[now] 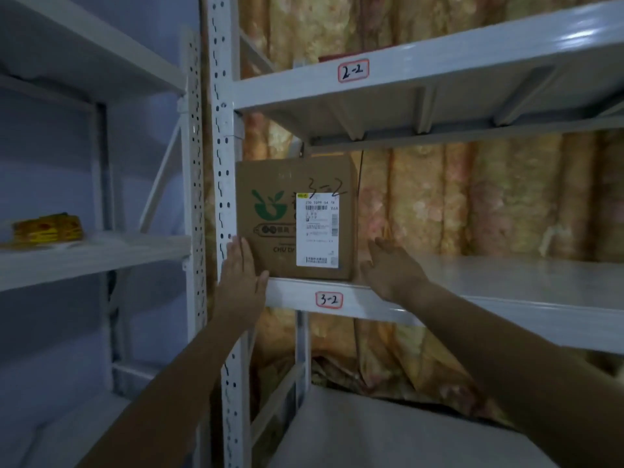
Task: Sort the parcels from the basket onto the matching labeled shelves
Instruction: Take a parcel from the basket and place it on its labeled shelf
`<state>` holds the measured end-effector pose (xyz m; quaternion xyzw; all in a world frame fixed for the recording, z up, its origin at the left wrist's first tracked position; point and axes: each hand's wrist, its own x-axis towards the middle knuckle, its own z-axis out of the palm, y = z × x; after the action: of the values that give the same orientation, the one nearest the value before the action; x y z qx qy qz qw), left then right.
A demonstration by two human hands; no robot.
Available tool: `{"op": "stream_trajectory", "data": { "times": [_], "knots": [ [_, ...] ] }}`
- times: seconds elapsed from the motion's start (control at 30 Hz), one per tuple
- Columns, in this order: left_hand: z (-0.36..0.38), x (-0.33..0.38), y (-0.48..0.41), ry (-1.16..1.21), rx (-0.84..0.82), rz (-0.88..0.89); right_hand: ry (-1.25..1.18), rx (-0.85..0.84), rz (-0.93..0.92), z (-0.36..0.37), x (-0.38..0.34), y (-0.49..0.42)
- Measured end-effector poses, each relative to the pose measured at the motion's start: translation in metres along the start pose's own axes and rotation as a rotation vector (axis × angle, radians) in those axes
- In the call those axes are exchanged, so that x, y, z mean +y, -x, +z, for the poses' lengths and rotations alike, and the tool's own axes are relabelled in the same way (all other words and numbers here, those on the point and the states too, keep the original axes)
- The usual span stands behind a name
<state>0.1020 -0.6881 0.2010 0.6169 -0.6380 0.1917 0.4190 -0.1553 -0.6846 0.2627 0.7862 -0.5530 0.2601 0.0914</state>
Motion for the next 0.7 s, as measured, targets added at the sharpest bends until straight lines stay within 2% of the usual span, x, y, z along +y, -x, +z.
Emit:
{"op": "stream_trajectory", "data": {
  "times": [0.1,0.23,0.37,0.53,0.7],
  "knots": [
    [-0.002,-0.001,0.003,-0.121,-0.012,0.137,0.182,-0.067,-0.079,-0.010,0.009,0.000],
    [0.001,0.004,0.008,-0.172,-0.073,0.217,0.238,-0.121,-0.089,-0.010,0.010,0.008],
    [0.002,0.017,0.018,-0.190,-0.122,0.232,0.291,-0.170,-0.087,-0.010,0.014,0.028],
    [-0.031,0.039,0.036,-0.222,-0.128,0.242,0.259,-0.160,-0.103,-0.033,0.011,0.052],
    [-0.075,0.061,0.066,-0.270,-0.124,0.127,0.177,-0.089,-0.218,-0.063,0.008,0.084]
  ]
}}
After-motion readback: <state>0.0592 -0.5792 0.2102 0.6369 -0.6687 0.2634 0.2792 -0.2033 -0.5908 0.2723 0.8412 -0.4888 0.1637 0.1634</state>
